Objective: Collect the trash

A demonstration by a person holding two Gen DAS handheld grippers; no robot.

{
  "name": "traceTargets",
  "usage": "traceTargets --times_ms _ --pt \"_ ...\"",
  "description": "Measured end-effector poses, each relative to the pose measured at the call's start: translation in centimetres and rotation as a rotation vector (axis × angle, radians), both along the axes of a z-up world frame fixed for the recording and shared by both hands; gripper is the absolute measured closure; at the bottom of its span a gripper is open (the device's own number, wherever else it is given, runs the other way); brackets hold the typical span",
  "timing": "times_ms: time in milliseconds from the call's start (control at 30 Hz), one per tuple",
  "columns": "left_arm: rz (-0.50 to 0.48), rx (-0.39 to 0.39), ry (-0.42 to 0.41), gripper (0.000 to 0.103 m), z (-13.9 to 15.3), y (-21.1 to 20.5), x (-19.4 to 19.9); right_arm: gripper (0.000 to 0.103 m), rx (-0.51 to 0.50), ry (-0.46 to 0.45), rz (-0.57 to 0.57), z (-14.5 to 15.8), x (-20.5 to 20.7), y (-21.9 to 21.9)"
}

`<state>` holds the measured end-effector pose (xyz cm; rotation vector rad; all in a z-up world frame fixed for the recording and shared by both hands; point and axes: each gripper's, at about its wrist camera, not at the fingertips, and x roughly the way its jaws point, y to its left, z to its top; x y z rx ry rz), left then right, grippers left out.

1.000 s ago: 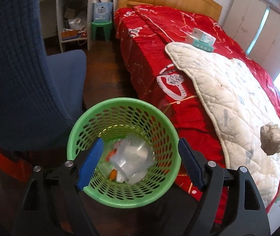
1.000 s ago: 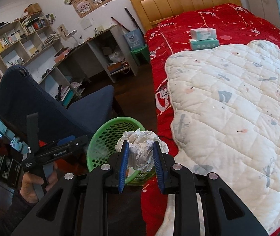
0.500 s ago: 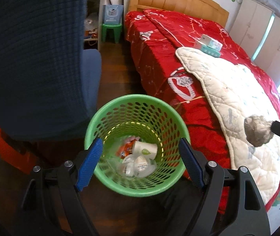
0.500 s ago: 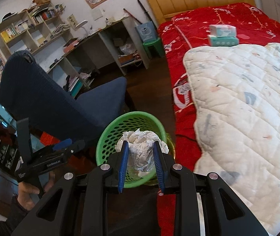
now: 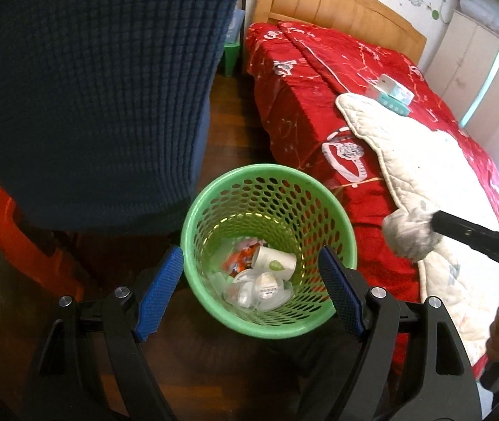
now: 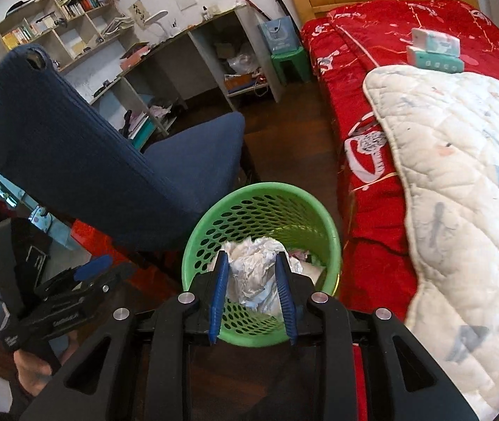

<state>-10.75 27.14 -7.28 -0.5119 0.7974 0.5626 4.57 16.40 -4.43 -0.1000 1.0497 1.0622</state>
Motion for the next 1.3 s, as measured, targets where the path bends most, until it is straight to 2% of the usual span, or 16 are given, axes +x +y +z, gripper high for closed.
traceTargets --times_ms 33,133,267,333,533,800,967,1300 --pt "0.002 -0.005 -0.001 0.025 -0.1 0.0 0.0 0.075 -0.002 0.000 0.001 -0.3 0.0 0.5" --pt "0.002 -0.014 -0.005 0.025 -0.2 0.0 0.0 0.066 0.006 0.012 -0.002 -1.2 0.1 1.3" --pt "-0.010 -0.013 -0.003 0.025 -0.3 -0.4 0.3 0.061 0.000 0.034 -0.016 -1.9 0.1 1.4" --pt "-0.014 -0.010 -0.002 0.025 -0.1 -0.5 0.5 0.059 -0.009 0.020 -0.011 -1.7 0.0 0.7" --pt "-0.041 0.000 -0.008 0.025 0.6 -1.5 1.8 0.042 -0.042 -0.075 -0.032 -0.4 -0.2 -2.1" --pt "-0.117 0.066 -0.028 0.020 2.7 -4.5 4.7 0.029 -0.088 -0.177 -0.137 1.4 0.8 -6.9" --pt "-0.185 0.116 -0.048 0.016 4.4 -7.1 7.1 0.016 -0.110 -0.234 -0.221 2.4 1.2 -9.8" --pt "-0.294 0.133 -0.099 0.012 6.5 -12.2 10.4 0.010 -0.170 -0.278 -0.416 3.4 1.9 -16.7"
